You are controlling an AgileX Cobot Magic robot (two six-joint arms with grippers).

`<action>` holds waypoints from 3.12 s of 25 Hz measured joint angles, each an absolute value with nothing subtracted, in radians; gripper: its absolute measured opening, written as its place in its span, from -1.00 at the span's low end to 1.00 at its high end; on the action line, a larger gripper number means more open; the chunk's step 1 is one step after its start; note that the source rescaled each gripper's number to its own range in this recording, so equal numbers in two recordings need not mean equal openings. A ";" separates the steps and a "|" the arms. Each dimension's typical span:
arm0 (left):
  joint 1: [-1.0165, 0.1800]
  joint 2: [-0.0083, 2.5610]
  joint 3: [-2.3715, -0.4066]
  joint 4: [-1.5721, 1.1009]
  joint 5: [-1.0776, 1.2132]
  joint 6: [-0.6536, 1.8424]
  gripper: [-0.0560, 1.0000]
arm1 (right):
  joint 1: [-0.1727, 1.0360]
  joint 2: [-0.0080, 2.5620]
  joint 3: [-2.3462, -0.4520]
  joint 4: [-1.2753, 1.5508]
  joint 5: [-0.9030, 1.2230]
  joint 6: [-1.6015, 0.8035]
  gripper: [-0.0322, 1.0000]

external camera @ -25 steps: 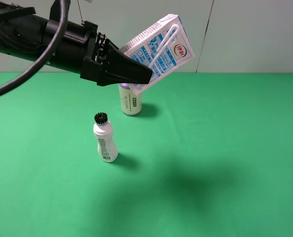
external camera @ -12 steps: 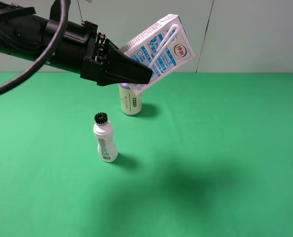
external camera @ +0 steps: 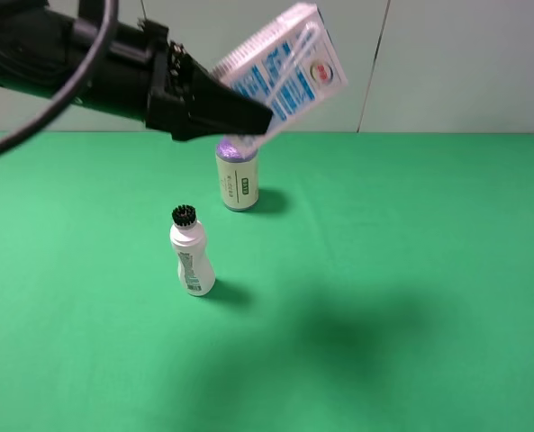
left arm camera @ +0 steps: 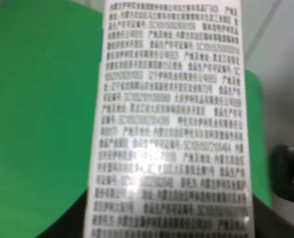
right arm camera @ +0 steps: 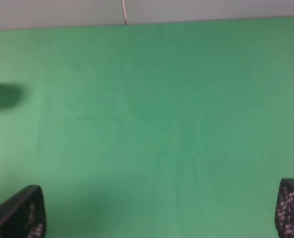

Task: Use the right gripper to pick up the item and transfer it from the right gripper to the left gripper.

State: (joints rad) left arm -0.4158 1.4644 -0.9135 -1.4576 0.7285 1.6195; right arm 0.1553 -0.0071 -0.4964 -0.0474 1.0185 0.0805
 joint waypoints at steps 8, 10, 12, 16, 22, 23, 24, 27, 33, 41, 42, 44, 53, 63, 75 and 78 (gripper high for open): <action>-0.416 1.298 -0.914 -1.327 0.524 1.446 -0.89 | 0.155 -0.007 -0.496 -0.047 1.019 0.080 1.00; -0.416 1.255 -0.914 -1.216 0.480 1.353 -0.89 | 0.155 -0.007 -0.496 -0.047 1.019 0.080 1.00; -0.416 1.221 -0.914 -1.089 0.440 1.226 -0.89 | 0.155 -0.007 -0.496 -0.047 1.019 0.080 1.00; -0.386 1.184 -0.914 -0.801 0.431 0.943 -0.89 | 0.155 -0.007 -0.496 -0.047 1.019 0.080 1.00; -0.213 1.185 -0.912 -0.418 0.493 0.616 -0.89 | 0.155 -0.007 -0.496 -0.047 1.019 0.080 1.00; -0.192 1.185 -0.911 -0.401 0.500 0.606 -0.89 | 0.155 -0.007 -0.496 -0.047 1.017 0.080 1.00; -0.165 1.185 -0.910 -0.392 0.503 0.599 -0.89 | 0.155 -0.007 -0.496 -0.047 1.017 0.080 1.00; -0.084 1.185 -0.884 -0.387 0.504 0.595 -0.89 | 0.155 -0.007 -0.496 -0.047 1.017 0.080 1.00; -0.011 1.184 -0.744 -0.376 0.401 0.595 -0.89 | 0.155 -0.007 -0.496 -0.047 1.017 0.080 1.00; -0.011 1.267 -0.619 -0.405 0.261 0.565 -0.89 | 0.155 -0.007 -0.496 -0.047 1.017 0.080 1.00; -0.011 1.295 -0.619 -0.422 0.255 0.565 -0.89 | 0.155 -0.007 -0.496 -0.047 1.017 0.080 1.00; -0.021 1.349 -0.619 -0.447 0.224 0.565 -0.89 | 0.155 -0.007 -0.496 -0.047 1.017 0.080 1.00; -0.189 1.609 -0.621 -0.469 0.107 0.573 -0.89 | 0.155 -0.007 -0.496 -0.047 1.017 0.080 1.00; -0.219 1.694 -0.633 -0.472 0.028 0.531 -0.89 | 0.155 -0.007 -0.496 -0.047 1.017 0.080 1.00; -0.219 1.694 -0.636 -0.475 -0.019 0.513 0.66 | 0.155 -0.007 -0.496 -0.047 1.017 0.080 1.00; -0.219 1.694 -0.636 -0.475 -0.018 0.514 0.91 | 0.155 -0.007 -0.496 -0.047 1.017 0.080 1.00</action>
State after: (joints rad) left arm -0.2195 1.6944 -0.6365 -0.4750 -0.0179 0.5140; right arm 0.1553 -0.0071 -0.4964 -0.0474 1.0174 0.0805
